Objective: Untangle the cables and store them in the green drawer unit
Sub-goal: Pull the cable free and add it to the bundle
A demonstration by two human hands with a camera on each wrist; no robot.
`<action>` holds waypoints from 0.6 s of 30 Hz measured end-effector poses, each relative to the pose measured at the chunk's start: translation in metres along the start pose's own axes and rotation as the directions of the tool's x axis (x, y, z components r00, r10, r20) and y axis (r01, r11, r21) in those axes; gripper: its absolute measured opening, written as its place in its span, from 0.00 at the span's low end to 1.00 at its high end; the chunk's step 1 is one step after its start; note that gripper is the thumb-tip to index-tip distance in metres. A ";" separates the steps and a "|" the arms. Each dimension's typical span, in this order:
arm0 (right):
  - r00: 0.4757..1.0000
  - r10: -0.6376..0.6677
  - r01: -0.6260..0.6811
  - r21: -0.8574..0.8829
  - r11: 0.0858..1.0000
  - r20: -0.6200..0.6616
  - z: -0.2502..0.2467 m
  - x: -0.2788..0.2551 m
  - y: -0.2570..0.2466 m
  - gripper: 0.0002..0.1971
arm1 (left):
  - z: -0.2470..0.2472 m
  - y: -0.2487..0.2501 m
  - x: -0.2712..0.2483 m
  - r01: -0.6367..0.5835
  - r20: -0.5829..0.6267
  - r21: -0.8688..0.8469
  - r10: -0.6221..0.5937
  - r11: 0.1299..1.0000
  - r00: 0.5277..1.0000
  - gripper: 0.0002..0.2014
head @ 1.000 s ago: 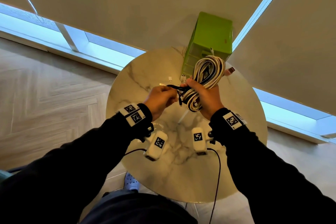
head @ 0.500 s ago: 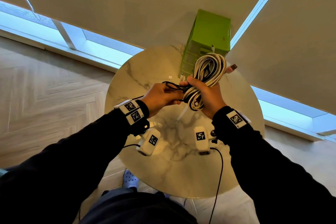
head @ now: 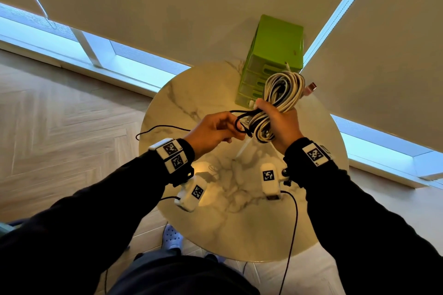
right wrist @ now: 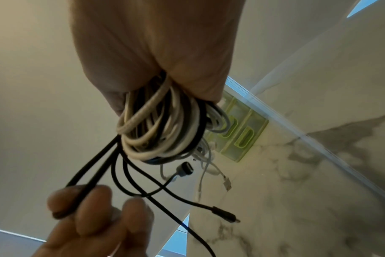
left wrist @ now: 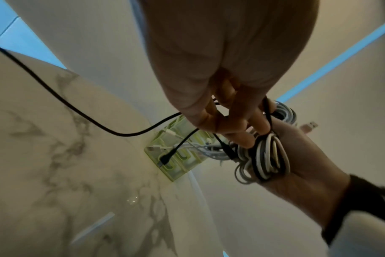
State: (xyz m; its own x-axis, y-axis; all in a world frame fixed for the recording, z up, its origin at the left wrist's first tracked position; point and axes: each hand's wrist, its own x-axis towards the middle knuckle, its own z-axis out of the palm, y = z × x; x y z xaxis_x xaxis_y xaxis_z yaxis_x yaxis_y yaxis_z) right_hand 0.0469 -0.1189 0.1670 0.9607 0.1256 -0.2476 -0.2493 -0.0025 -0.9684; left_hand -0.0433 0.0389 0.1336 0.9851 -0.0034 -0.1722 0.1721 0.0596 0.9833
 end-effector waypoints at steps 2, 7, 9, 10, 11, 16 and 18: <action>1.000 0.006 -0.006 0.021 1.000 0.019 0.002 -0.004 0.002 0.05 | 0.002 0.002 0.002 0.018 -0.027 -0.042 -0.020 0.999 0.999 0.11; 1.000 -0.009 0.009 0.073 0.997 0.003 -0.003 -0.003 0.001 0.03 | -0.002 0.002 0.002 0.019 0.018 -0.212 -0.015 0.977 1.000 0.11; 1.000 -0.022 0.021 0.080 0.997 0.014 -0.006 -0.001 -0.001 0.01 | -0.002 0.000 0.001 -0.001 0.000 -0.193 0.001 0.981 1.000 0.14; 0.999 -0.033 0.031 0.075 0.997 0.022 -0.007 -0.001 -0.001 0.01 | -0.001 -0.001 0.002 -0.013 -0.014 -0.148 0.011 0.989 1.000 0.14; 0.999 -0.037 0.035 0.074 0.997 0.030 -0.007 -0.001 -0.002 0.01 | 0.000 -0.001 0.002 -0.026 -0.032 -0.092 0.024 0.995 0.999 0.13; 0.989 -0.002 -0.029 0.202 0.979 0.151 -0.003 -0.003 -0.003 0.05 | 0.011 0.004 0.012 -0.054 -0.095 0.022 0.056 0.998 0.994 0.08; 0.983 -0.001 -0.038 0.206 0.978 0.184 -0.001 -0.003 -0.004 0.04 | 0.018 0.005 0.014 -0.057 -0.116 0.025 0.060 0.998 0.991 0.09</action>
State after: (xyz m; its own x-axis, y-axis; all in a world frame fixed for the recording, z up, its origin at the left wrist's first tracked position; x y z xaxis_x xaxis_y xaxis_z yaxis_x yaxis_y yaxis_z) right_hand 0.0452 -0.1201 0.1715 0.9220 0.3059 -0.2371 -0.3050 0.1971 -0.9317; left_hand -0.0288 0.0212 0.1367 0.9861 0.1161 -0.1191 0.1158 0.0346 0.9927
